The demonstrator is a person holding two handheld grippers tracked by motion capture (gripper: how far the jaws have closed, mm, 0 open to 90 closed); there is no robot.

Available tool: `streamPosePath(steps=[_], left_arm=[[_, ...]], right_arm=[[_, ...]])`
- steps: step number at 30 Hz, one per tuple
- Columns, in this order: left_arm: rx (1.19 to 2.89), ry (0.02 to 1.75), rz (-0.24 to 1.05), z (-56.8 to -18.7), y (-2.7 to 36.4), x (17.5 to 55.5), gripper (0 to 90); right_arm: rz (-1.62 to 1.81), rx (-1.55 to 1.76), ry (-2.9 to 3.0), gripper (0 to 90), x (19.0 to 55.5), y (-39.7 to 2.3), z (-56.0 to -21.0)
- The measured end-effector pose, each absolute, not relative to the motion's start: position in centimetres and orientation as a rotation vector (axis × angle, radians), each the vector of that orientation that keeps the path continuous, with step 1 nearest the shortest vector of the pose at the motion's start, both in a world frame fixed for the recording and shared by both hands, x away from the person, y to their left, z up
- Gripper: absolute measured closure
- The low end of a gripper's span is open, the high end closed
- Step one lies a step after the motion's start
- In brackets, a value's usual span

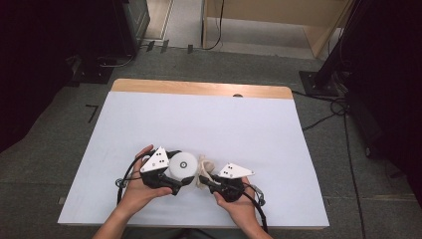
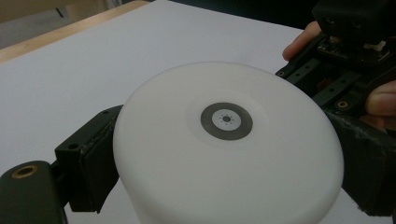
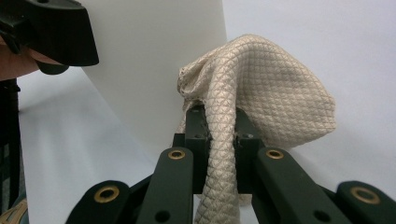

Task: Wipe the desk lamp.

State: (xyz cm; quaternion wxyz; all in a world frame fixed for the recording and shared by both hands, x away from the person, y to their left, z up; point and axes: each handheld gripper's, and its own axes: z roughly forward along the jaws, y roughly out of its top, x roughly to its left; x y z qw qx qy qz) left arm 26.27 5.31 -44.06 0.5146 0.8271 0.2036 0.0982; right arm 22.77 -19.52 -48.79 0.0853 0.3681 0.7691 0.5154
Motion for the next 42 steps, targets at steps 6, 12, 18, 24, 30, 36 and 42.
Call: streamPosePath(steps=[6,12,18,24,30,36,42], left_arm=[[1.996,0.550,0.261,-44.0,5.2,26.2,0.0],[1.988,0.619,0.272,-44.0,4.8,25.7,0.0],[1.984,0.766,0.301,-44.1,3.9,25.0,0.0],[1.967,0.782,0.309,-44.2,3.9,24.9,3.2],[1.974,0.740,0.338,-44.2,3.8,24.7,7.3],[1.969,0.687,0.313,-44.3,4.4,25.2,7.9],[1.982,0.580,0.295,-44.5,4.6,25.6,8.2]], right_arm=[[1.536,1.088,2.293,81.5,22.8,-19.7,-48.8],[1.531,1.101,2.291,81.4,22.9,-20.0,-48.8],[1.532,1.101,2.287,81.4,23.0,-20.1,-48.9],[1.528,1.096,2.287,81.4,23.0,-20.1,-48.9],[1.525,1.094,2.283,81.4,23.0,-20.3,-48.8],[1.525,1.089,2.288,81.4,23.0,-20.2,-48.8],[1.530,1.087,2.289,81.5,22.9,-20.1,-48.8]])
